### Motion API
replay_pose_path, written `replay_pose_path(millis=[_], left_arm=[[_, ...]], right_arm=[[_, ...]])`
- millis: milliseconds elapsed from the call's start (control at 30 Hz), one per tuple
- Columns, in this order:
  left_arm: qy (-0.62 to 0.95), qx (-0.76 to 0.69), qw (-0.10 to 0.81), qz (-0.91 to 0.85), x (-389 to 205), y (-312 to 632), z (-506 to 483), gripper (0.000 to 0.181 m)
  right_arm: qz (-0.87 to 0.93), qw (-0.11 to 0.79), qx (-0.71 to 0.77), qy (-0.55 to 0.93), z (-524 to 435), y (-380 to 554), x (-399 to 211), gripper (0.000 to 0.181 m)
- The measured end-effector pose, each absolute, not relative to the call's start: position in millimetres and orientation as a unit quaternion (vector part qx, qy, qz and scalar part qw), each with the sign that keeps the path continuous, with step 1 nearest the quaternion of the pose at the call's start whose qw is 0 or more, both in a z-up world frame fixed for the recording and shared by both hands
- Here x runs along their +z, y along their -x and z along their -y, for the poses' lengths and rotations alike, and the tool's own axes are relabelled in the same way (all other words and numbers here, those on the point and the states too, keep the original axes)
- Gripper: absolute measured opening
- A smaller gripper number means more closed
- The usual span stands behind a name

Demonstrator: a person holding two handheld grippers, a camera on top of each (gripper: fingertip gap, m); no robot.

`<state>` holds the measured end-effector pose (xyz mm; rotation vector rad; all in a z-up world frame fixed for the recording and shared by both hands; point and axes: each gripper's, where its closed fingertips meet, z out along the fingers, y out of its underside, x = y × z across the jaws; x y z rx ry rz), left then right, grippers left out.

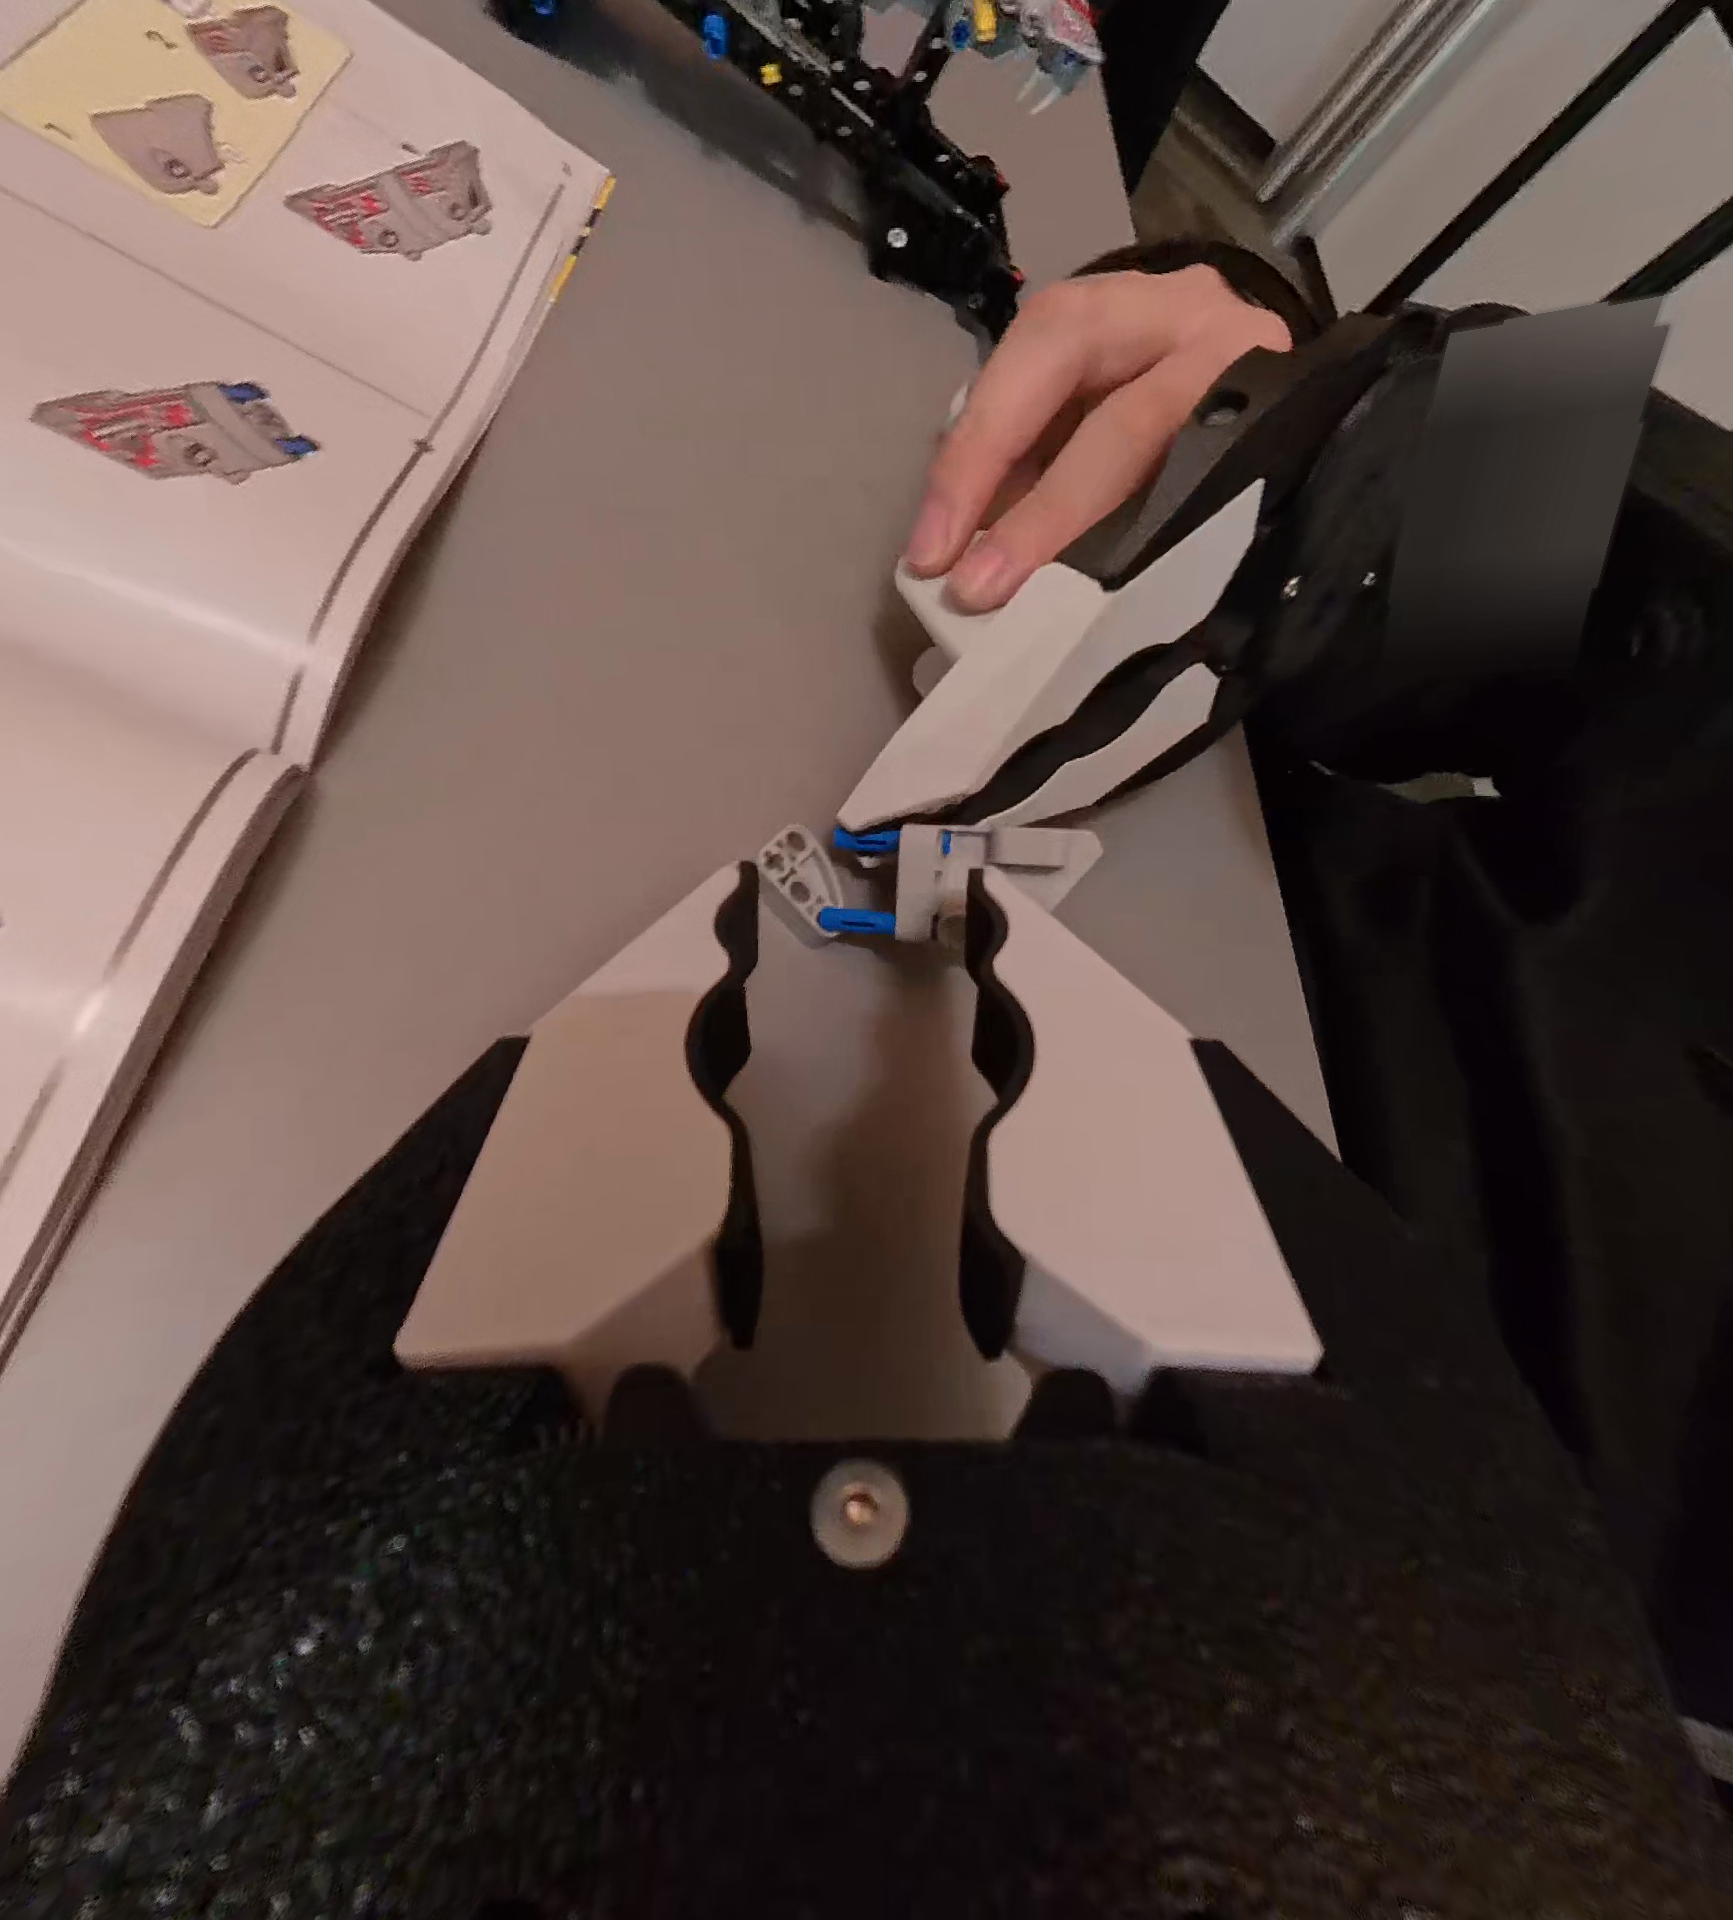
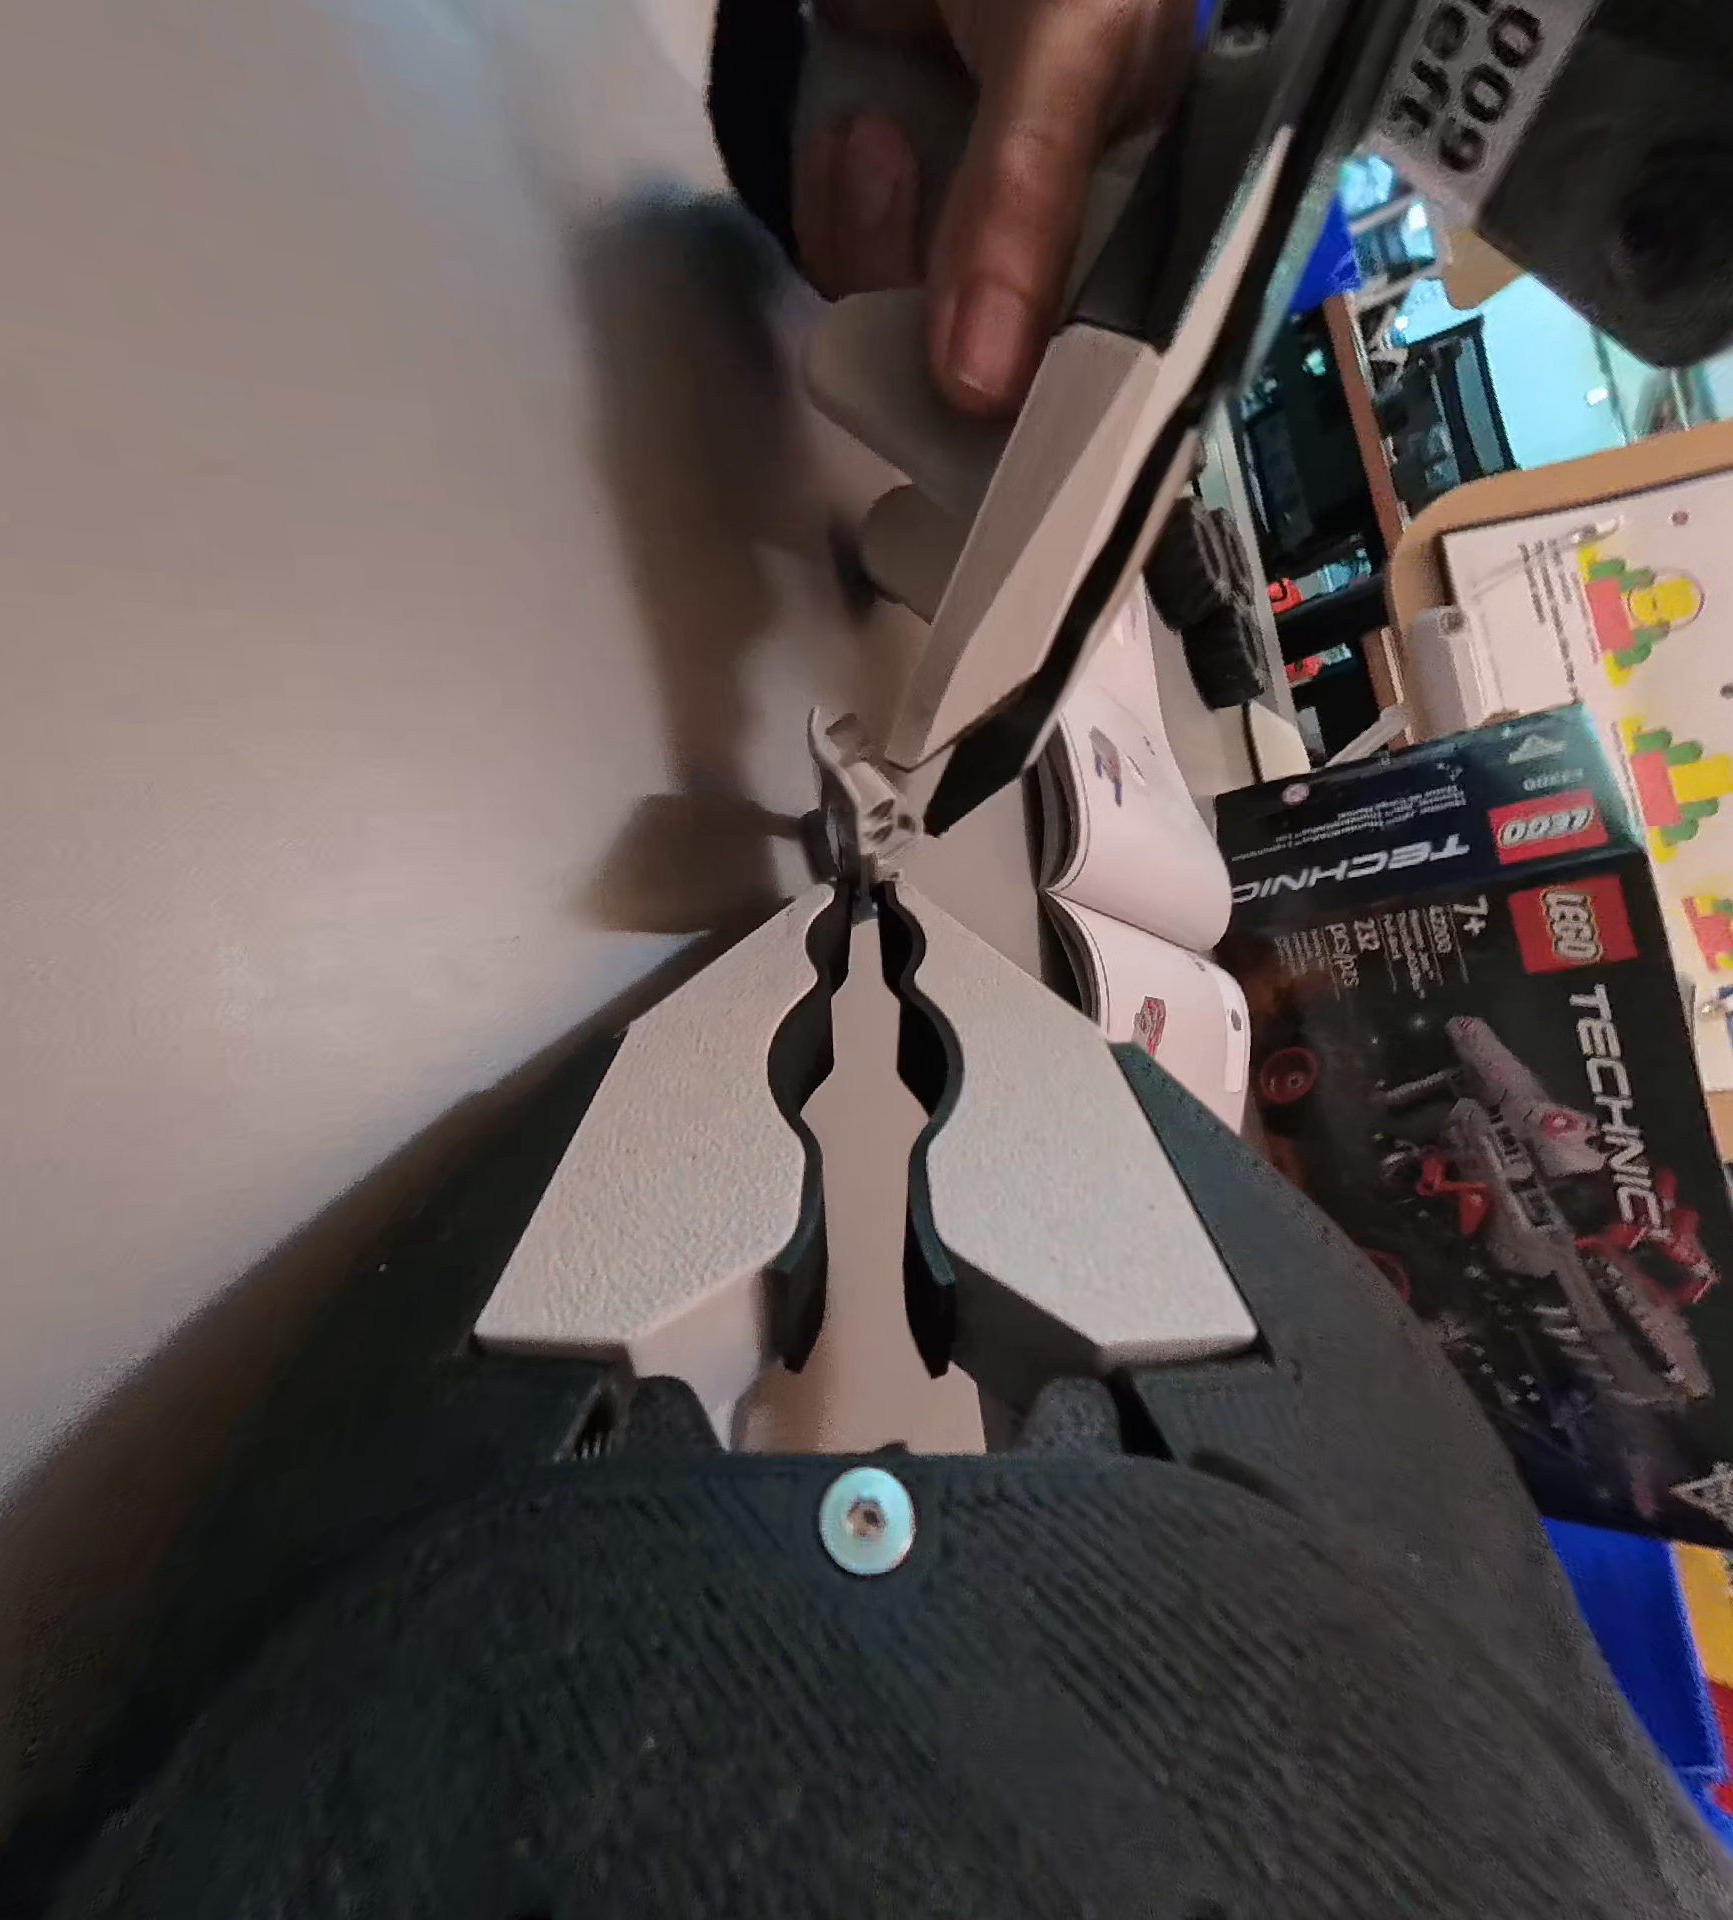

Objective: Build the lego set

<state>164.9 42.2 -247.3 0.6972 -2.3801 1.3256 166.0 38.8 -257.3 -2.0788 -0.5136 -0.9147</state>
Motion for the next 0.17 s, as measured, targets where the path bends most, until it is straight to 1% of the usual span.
replay_pose_path(millis=[100,167], left_arm=[[-0.237,0.451,0.141,0.849,-251.0,-163.7,-39.2,0.042],[-0.24,0.434,0.118,0.86,-255.4,-163.5,-39.3,0.043]], right_arm=[[0.23,0.381,-0.353,0.823,-35.6,-161.0,-260.3,0.005],[0.237,0.383,-0.344,0.824,-32.7,-158.4,-259.8,0.01]])
